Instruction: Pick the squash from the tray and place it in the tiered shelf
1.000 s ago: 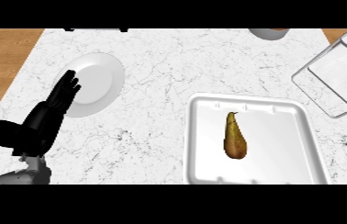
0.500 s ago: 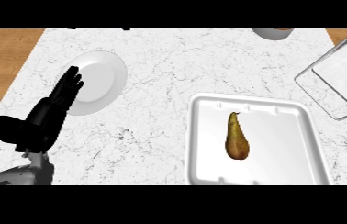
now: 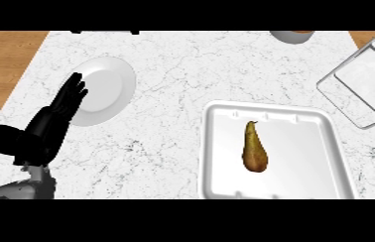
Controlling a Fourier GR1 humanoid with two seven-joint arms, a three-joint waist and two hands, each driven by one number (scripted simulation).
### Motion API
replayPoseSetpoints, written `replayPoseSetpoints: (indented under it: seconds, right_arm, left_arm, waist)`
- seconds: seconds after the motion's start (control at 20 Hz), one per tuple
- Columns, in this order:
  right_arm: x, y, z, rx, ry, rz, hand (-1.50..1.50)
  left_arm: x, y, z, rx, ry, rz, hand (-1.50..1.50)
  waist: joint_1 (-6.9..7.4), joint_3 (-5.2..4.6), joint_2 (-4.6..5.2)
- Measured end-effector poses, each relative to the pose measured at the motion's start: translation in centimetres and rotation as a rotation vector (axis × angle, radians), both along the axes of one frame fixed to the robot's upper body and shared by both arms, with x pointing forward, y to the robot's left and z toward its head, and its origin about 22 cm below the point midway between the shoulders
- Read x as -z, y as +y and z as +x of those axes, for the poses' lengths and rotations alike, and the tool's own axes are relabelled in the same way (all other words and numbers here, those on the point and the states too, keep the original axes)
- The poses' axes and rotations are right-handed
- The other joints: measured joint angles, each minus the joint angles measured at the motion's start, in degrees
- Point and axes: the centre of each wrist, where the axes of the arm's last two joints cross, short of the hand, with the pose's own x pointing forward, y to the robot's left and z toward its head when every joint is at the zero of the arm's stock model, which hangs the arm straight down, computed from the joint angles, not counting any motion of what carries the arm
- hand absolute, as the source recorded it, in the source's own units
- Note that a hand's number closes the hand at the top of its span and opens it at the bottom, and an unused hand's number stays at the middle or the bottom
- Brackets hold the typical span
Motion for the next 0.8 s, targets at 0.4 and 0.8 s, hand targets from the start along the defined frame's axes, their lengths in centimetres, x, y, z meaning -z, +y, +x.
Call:
replayPoseSetpoints:
  seconds: [0.4, 0.8]
  right_arm:
    - [-6.0, -1.6, -1.9, -0.026, -0.11, 0.384, -1.5]
    - [-9.5, -6.6, -8.1, 0.063, -0.095, 0.825, -1.5]
  left_arm:
    - [0.6, -0.4, -0.4, -0.003, 0.0, 0.0, 0.0]
    - [0.3, -0.1, -0.3, -0.004, -0.001, -0.005, 0.0]
  waist:
    - [-0.41, -0.04, -0.21]
    - [-0.48, 0.05, 0.05]
